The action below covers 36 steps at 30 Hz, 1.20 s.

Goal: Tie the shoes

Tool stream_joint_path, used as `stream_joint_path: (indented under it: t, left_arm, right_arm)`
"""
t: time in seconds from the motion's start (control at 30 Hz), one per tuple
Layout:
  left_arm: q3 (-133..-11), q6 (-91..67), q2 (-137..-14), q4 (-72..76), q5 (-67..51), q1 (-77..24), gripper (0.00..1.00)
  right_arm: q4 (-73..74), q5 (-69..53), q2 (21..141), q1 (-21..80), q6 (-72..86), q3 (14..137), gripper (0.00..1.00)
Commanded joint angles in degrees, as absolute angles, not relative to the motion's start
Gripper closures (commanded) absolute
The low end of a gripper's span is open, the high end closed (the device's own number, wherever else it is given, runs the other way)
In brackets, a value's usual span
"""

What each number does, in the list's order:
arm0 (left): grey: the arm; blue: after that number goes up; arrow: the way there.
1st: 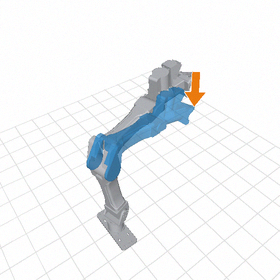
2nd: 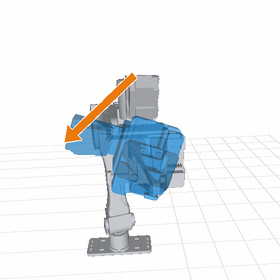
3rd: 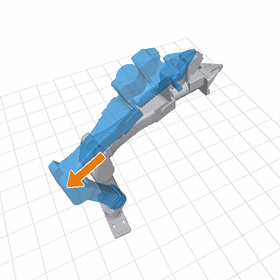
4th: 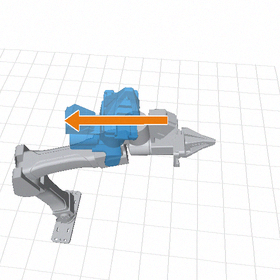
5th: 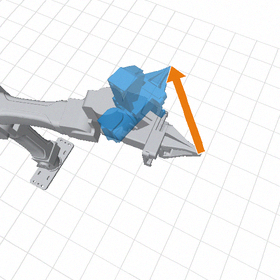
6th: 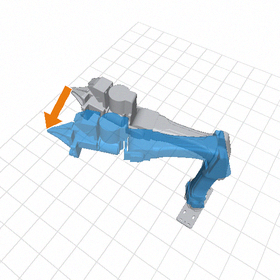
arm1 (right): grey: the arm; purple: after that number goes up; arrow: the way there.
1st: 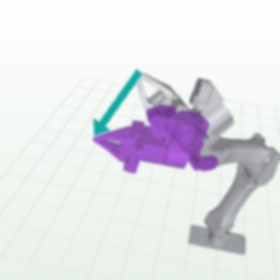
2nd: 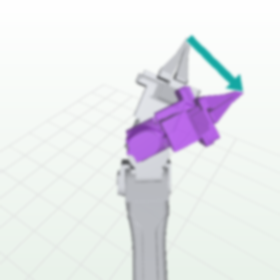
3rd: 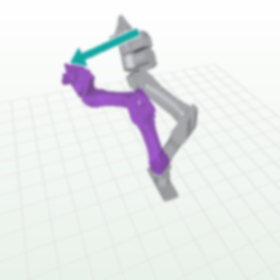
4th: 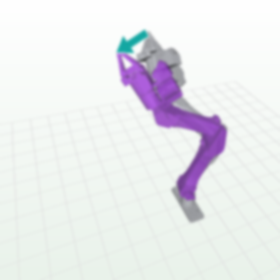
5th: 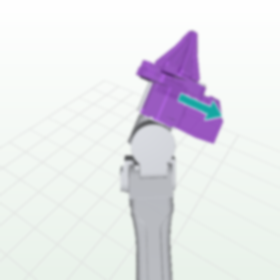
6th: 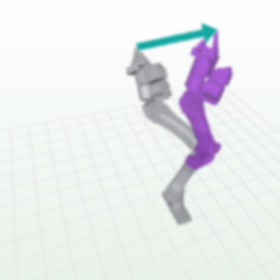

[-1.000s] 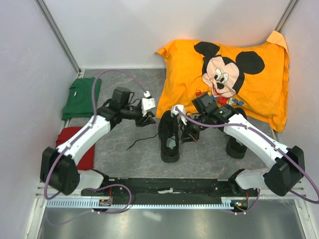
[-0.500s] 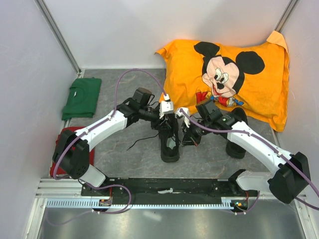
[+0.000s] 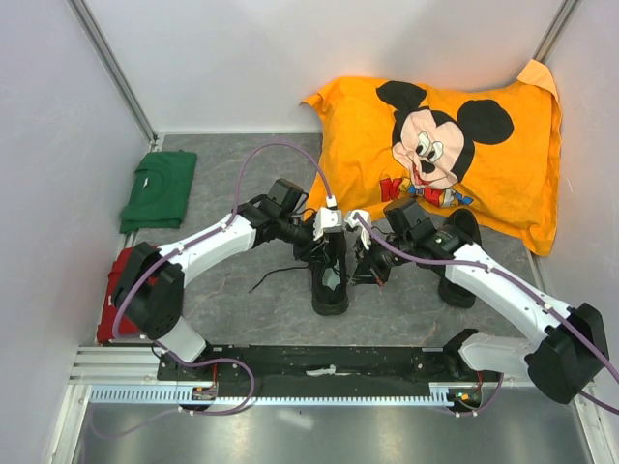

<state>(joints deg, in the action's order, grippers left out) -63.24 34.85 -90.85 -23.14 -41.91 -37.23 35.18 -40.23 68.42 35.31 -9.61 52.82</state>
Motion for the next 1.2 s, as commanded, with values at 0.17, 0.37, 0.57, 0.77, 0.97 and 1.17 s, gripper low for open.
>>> stream_joint_path:
  t: [0.17, 0.37, 0.57, 0.77, 0.97, 1.17]
  left_arm:
    - [-64.86, 39.55, -91.41, -26.19, -41.13, -38.06, 0.85]
    - [-64.86, 36.66, -89.65, -23.04, -43.33, -38.06, 0.94]
    - [-64.69, 33.14, -88.33, -20.74, -42.19, -37.97, 0.95]
    - [-64.78, 29.45, -87.89, -17.41, -40.52, -37.97, 0.99]
    - [-63.28, 24.1, -86.66, -13.8, -41.31, -37.79, 0.98]
    - [-63.02, 20.3, -86.48, -12.57, -42.36, -37.44, 0.98]
  right_arm:
    - [30.5, -38.5, 66.44, 34.1, -5.54, 51.42, 1.0]
    - [30.15, -37.35, 67.41, 33.58, -4.04, 52.03, 1.0]
    - [30.76, -37.44, 68.38, 33.57, -4.92, 52.21, 1.0]
    - [31.55, -39.02, 69.87, 33.57, -5.62, 52.82, 1.0]
    - [28.4, -37.44, 71.89, 33.57, -5.62, 54.75, 1.0]
    - [26.46, -36.21, 73.83, 33.49, -5.45, 56.07, 1.0]
